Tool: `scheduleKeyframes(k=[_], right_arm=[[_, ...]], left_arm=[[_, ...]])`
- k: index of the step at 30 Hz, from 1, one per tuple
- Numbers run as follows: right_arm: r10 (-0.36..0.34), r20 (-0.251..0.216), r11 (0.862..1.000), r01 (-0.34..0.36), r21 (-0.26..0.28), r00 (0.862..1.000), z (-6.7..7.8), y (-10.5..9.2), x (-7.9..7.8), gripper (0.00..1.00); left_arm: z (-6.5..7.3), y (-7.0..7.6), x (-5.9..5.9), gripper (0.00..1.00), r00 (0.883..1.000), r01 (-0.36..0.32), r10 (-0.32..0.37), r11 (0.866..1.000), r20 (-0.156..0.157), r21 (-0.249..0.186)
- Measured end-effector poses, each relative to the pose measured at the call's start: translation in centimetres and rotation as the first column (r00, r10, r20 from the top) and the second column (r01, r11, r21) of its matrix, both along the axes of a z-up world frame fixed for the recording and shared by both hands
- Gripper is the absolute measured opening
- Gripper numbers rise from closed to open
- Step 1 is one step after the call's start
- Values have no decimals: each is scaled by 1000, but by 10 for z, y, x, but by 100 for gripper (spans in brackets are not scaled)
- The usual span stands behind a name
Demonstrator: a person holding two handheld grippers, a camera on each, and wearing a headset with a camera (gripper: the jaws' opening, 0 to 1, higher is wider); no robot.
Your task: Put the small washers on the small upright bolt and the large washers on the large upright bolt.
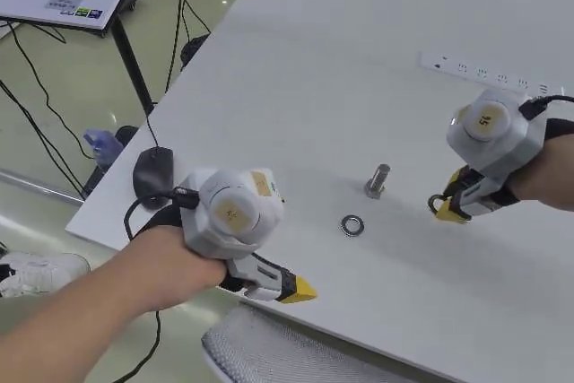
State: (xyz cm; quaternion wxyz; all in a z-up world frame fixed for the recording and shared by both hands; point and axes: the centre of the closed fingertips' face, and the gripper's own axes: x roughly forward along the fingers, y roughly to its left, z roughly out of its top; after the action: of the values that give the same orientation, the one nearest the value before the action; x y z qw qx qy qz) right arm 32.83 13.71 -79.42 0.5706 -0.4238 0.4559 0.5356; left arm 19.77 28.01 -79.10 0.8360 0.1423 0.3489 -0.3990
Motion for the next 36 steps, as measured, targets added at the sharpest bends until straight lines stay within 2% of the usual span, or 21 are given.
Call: scheduleKeyframes(k=[9,19,28,36], right_arm=[[26,17,1000,-27,6,1000,10,17,15,21],[46,19,999,-46,24,999,11,38,22,21],[57,19,997,-58,41,998,9,59,29,22],[72,18,997,-72,27,997,-3,69,37,22]], left_arm=[[-1,0,2,78,1000,-2,2,1000,-4,-3],[-2,0,5,78,1000,-4,4,1000,-7,-10],[-4,-3,5,81,1000,-4,4,1000,-15,-26],[-5,-5,3,86,1000,5,-6,999,-21,-36]])
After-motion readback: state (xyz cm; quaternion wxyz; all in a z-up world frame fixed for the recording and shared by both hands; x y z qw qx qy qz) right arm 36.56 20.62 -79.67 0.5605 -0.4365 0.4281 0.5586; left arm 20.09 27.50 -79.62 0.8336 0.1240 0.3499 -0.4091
